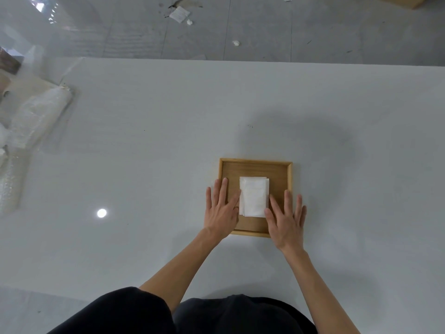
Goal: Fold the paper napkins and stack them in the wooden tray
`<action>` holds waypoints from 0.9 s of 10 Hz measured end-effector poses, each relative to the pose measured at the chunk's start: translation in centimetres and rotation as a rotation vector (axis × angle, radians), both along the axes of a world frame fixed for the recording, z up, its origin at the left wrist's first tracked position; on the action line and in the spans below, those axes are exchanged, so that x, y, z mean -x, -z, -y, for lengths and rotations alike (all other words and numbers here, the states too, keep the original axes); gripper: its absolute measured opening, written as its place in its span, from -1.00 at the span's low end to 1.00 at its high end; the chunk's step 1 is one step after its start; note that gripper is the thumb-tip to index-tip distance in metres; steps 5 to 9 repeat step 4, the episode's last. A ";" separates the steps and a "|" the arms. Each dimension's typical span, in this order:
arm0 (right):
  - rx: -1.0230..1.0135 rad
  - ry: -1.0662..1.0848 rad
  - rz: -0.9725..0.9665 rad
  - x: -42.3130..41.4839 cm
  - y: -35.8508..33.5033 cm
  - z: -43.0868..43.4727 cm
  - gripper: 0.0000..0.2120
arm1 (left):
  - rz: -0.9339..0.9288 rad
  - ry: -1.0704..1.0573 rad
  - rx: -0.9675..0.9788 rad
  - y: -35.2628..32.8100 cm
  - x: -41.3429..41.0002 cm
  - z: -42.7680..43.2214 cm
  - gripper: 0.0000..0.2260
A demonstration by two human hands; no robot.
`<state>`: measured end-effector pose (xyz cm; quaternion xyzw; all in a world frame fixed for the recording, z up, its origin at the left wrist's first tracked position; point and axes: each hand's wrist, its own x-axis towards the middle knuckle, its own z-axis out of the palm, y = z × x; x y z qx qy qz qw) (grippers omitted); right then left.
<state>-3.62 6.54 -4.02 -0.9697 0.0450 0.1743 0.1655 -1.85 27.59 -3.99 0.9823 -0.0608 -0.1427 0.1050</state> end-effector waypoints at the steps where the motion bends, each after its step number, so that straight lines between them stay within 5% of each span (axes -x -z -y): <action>1: -0.013 -0.002 -0.005 0.1 -0.5 0.4 -0.33 | -0.009 -0.001 0.003 -0.4 0.1 -0.4 -0.46; 4: -0.091 -0.026 0.133 -2.1 -5.6 1.6 -0.23 | -0.047 -0.057 0.163 -7.5 -1.6 -2.3 -0.37; 9: -0.091 -0.026 0.133 -2.1 -5.6 1.6 -0.23 | -0.047 -0.057 0.163 -7.5 -1.6 -2.3 -0.37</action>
